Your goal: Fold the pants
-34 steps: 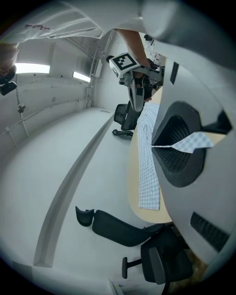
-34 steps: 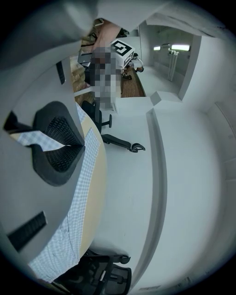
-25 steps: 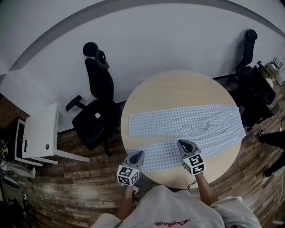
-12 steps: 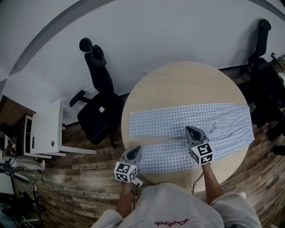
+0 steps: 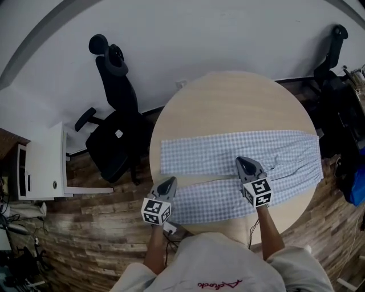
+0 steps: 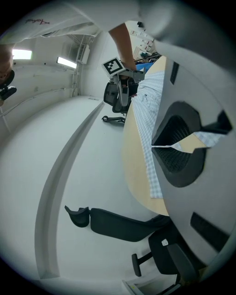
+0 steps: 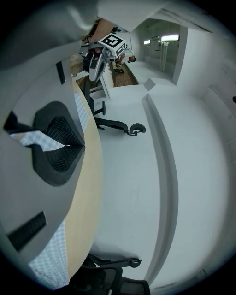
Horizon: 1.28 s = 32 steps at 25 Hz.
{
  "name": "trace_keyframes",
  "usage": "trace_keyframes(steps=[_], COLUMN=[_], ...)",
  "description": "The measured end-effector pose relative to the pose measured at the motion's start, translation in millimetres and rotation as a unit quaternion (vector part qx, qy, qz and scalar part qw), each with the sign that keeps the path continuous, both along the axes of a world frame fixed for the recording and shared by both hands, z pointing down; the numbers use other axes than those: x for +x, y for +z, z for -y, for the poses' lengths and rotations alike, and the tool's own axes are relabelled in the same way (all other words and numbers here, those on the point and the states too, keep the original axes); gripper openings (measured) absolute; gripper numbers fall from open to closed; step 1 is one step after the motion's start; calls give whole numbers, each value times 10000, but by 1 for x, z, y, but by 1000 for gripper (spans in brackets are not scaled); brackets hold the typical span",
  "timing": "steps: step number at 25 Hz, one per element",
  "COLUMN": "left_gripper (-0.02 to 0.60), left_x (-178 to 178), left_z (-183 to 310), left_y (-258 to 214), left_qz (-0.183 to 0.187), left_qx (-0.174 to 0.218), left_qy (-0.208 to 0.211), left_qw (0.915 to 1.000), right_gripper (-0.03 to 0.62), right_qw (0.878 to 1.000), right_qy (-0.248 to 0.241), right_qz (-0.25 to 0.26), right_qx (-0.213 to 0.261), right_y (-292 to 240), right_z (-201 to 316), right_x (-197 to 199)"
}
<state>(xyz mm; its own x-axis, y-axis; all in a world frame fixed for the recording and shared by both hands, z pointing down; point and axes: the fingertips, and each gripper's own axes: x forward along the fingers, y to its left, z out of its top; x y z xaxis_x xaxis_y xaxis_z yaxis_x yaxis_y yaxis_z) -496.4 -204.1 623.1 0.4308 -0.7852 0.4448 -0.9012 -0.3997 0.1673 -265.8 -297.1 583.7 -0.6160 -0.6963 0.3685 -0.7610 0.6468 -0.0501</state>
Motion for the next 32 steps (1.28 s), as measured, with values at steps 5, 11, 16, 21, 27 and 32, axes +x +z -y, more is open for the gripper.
trace_keyframes(steps=[5, 11, 16, 21, 27, 32], left_gripper=[38, 38, 38, 38, 38, 41], left_x=[-22, -57, -82, -91, -93, -90], left_z=[29, 72, 110, 139, 164, 167], left_y=[10, 31, 57, 80, 100, 114], left_qz=[166, 1023, 2150, 3299, 3605, 3486], left_qx=[-4, -170, -482, -710, -1089, -1575], left_qy=[189, 731, 1574, 2676, 3489, 3840], left_qw=[9997, 9919, 9626, 9025, 8582, 8403], right_gripper=[29, 29, 29, 29, 29, 42], right_qw=[9994, 9921, 9626, 8874, 8195, 8029], right_qy=[-110, -724, -1640, -2820, -3649, -3875], right_qz=[-324, -1012, -2155, -3637, -4418, -4484], right_qx=[-69, -130, -2, 266, -67, -638], right_y=[8, 31, 62, 99, 135, 153], right_z=[19, 44, 65, 83, 109, 129], right_x=[-13, -35, -53, -50, -31, -18])
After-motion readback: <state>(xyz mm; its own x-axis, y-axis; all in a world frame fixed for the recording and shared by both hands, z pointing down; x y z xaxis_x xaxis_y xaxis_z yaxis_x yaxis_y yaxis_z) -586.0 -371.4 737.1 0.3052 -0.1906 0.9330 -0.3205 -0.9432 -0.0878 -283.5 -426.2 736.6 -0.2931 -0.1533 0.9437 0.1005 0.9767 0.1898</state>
